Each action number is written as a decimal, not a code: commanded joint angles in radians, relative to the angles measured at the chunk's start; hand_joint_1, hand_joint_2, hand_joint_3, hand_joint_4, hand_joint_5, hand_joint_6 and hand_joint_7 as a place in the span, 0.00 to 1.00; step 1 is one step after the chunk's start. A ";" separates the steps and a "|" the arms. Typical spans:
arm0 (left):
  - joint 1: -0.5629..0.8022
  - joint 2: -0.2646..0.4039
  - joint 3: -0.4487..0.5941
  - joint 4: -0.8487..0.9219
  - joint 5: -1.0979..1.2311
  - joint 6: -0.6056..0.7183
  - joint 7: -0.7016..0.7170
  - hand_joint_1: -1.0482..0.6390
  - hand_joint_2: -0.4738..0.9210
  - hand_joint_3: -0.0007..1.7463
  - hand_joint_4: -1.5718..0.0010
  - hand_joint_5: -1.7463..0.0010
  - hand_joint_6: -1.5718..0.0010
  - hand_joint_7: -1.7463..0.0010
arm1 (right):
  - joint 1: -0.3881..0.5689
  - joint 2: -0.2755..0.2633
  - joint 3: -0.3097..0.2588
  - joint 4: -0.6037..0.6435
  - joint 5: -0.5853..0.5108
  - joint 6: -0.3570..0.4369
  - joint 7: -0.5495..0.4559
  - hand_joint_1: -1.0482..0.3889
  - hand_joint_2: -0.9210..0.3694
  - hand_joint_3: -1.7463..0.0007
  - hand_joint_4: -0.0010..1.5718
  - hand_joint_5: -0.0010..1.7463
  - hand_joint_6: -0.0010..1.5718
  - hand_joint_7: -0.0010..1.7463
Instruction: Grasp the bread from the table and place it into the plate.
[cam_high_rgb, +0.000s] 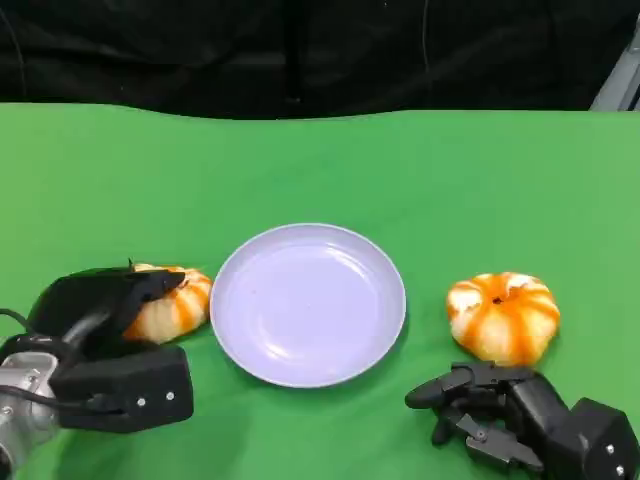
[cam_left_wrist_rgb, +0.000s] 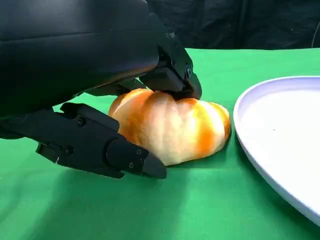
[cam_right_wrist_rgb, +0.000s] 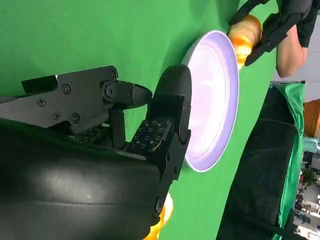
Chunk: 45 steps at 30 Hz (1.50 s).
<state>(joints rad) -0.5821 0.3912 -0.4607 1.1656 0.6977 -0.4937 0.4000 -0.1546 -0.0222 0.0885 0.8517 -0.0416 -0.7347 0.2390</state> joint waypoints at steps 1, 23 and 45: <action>0.010 0.004 0.008 0.004 -0.018 0.025 0.005 0.56 1.00 0.02 0.40 0.94 0.38 0.96 | 0.015 -0.016 -0.003 0.014 -0.010 0.018 -0.005 0.71 0.00 0.77 0.50 0.70 0.66 0.27; 0.030 -0.039 0.068 0.020 -0.082 0.055 0.198 0.58 0.99 0.04 0.70 0.04 0.57 0.28 | 0.019 -0.014 -0.005 0.007 -0.005 0.027 0.000 0.70 0.00 0.77 0.50 0.70 0.66 0.28; 0.088 -0.022 0.132 -0.086 -0.100 -0.104 0.355 0.59 0.99 0.00 0.53 0.31 0.32 0.74 | 0.016 -0.015 -0.007 0.012 0.000 0.030 0.004 0.70 0.00 0.77 0.50 0.70 0.66 0.29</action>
<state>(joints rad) -0.5131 0.3477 -0.3423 1.1110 0.6063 -0.5546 0.7316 -0.1535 -0.0224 0.0878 0.8463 -0.0384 -0.7292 0.2427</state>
